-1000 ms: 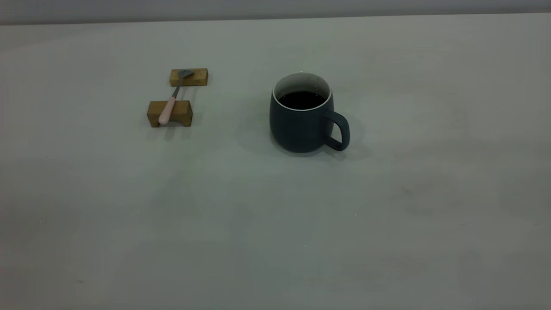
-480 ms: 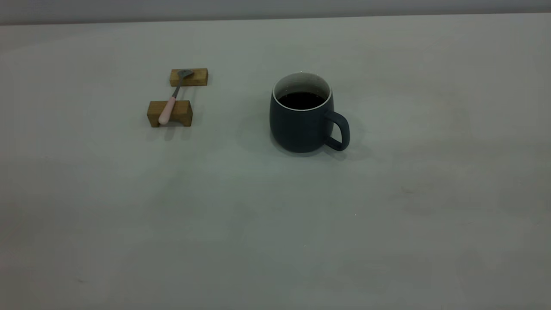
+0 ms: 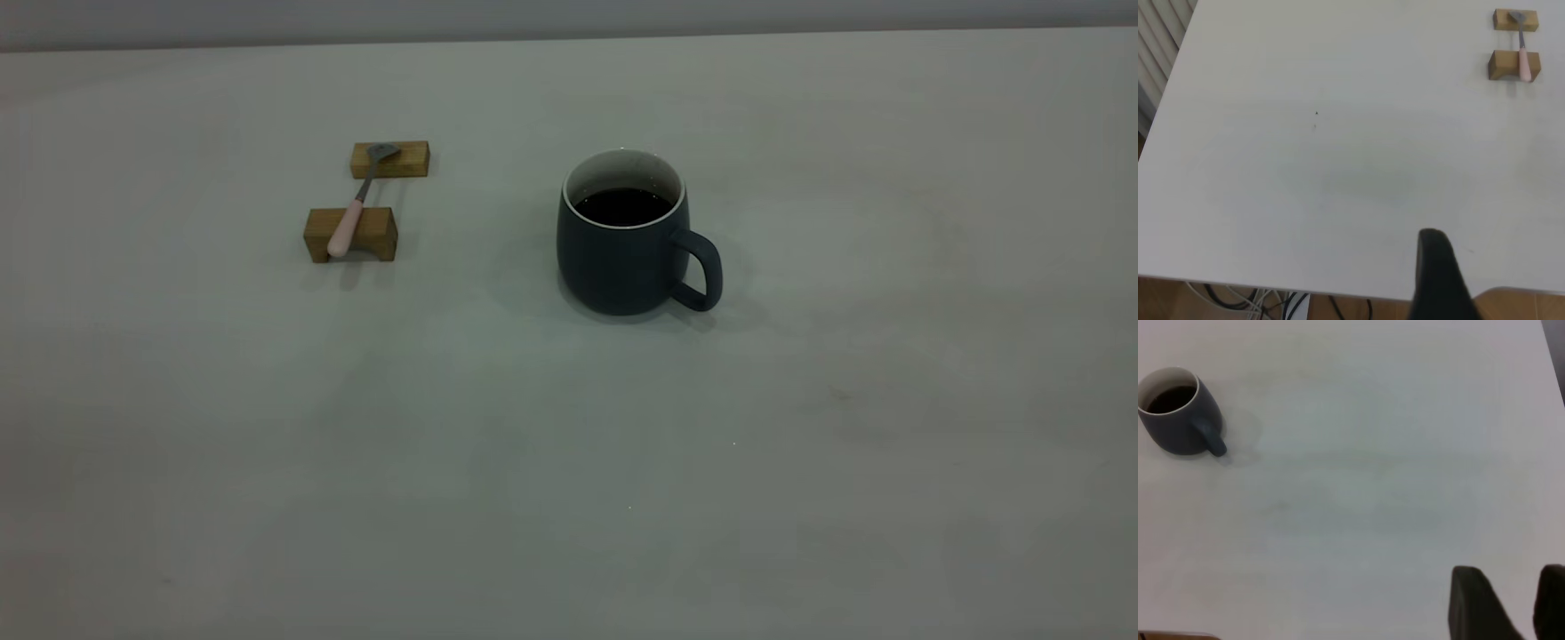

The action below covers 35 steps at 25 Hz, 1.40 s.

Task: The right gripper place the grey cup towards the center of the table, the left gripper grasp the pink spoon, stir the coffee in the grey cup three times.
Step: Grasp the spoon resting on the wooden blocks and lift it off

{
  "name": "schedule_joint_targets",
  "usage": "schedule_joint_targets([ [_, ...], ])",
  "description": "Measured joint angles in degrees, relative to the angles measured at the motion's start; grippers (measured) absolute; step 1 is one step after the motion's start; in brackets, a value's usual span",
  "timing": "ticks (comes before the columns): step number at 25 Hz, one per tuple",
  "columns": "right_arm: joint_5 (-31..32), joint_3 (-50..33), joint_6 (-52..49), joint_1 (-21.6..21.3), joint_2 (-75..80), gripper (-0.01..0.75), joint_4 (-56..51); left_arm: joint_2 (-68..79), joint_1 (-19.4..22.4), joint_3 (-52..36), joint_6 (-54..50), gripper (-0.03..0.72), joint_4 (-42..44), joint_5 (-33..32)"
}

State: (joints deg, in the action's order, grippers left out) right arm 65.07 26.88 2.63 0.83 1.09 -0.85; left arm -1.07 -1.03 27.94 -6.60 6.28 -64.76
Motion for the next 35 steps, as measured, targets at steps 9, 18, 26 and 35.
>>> schedule_joint_targets([
  [9,0.00,-0.04,0.00,0.00,0.00,0.216,0.00,23.22,0.00,7.11,-5.47,0.584,2.81,7.96],
  [18,0.00,-0.04,0.00,-0.07,0.00,0.223,0.00,61.47,-0.19,14.43,-5.26,0.668,-1.11,27.95],
  [26,0.00,-0.04,0.00,-0.07,0.00,0.224,0.00,93.70,-6.26,26.09,-4.37,0.668,-2.33,38.74],
  [35,0.00,-0.04,0.00,-0.07,0.00,0.232,0.00,120.40,-13.10,44.68,-4.37,0.667,-4.11,38.56],
])
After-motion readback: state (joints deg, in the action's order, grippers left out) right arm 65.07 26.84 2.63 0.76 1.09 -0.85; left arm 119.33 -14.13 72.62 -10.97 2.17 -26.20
